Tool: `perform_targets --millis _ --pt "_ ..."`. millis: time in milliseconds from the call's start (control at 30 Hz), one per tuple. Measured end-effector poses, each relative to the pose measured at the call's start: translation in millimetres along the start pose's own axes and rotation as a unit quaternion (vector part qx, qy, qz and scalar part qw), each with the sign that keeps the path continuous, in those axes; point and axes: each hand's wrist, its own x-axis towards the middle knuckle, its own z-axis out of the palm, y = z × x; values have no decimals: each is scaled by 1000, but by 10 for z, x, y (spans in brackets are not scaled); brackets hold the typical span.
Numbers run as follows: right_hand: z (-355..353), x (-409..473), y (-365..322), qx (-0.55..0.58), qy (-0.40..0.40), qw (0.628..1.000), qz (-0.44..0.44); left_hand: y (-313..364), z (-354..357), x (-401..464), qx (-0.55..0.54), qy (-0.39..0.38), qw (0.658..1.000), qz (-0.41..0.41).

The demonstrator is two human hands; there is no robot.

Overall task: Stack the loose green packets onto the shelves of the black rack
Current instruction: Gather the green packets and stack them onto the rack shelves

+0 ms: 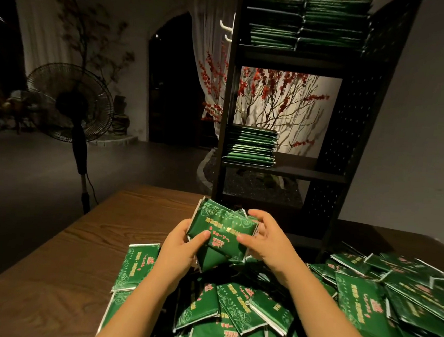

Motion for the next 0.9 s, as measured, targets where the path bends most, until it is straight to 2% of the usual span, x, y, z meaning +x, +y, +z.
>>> perform_targets --millis 133,200,300,400,500,600,700,900 --pt "25 -58 92 60 9 998 20 41 -15 -16 -18 -53 998 -22" --pt "27 -50 117 62 29 998 16 54 -36 -31 21 -77 997 -2" --pt "29 -50 143 -22 37 999 -15 44 -62 -60 71 -89 993 13" --pt "110 -73 195 -95 26 995 -15 29 -25 -116 39 -94 995 3" --pt "194 -106 269 -104 -3 994 11 -21 29 -154 20 -63 998 -11" --pt "218 -154 323 -137 -6 990 22 -101 18 -187 53 -52 997 -2" --pt "202 -188 356 -150 -8 988 45 -148 -8 -235 114 -59 992 3" --pt "226 -207 333 -156 -7 987 50 -156 34 -254 148 -88 985 -19"
